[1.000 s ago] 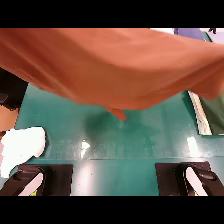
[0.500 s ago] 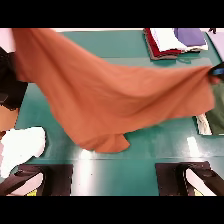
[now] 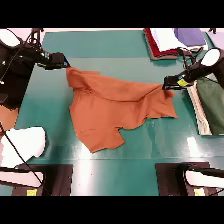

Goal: Fold the shirts.

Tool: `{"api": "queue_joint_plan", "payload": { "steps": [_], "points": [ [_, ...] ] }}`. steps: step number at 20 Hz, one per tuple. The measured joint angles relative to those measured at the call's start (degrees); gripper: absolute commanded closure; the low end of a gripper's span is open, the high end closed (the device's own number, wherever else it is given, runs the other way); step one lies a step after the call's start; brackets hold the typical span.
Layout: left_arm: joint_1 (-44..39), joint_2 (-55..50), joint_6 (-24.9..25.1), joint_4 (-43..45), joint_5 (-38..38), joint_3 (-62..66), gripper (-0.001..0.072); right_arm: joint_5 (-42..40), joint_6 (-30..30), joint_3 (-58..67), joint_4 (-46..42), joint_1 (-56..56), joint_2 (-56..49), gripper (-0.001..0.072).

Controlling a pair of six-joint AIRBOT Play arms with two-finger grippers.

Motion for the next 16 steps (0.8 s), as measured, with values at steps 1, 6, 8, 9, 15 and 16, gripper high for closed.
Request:
{"api": "queue_joint_plan", "payload": {
  "steps": [1, 6, 8, 9, 15, 16],
  "points": [
    [0.92, 0.24, -0.37, 0.15, -0.92, -0.11, 0.0164, 0.15, -0.07, 1.27, 0.5, -0.68, -0.76, 0.0305],
    [3.82, 9.25, -1.55, 2.64, -4.94, -11.98, 0.0163, 1.9, -3.19, 0.94, 4.76, -2.71, 3.13, 0.0305],
    [4.15, 15.5, -2.19, 2.99, -4.11, -22.91, 0.0163, 1.29, -3.91, -1.95, 5.9, -2.91, 6.97, 0.0306],
    [4.26, 18.78, -2.64, 3.19, -3.63, -29.29, 0.0163, 0.5, -4.15, -3.76, 5.92, -3.02, 8.87, 0.0305],
    [3.87, 32.24, -3.85, -4.35, 3.28, -60.17, 0.0163, -4.74, -4.79, -12.87, 6.75, -3.19, 17.68, 0.0306],
    [2.86, 32.98, -3.85, -5.88, 4.83, -63.12, 0.0163, -5.05, -4.81, -13.46, 6.8, -3.19, 18.25, 0.0305]
  ]
}}
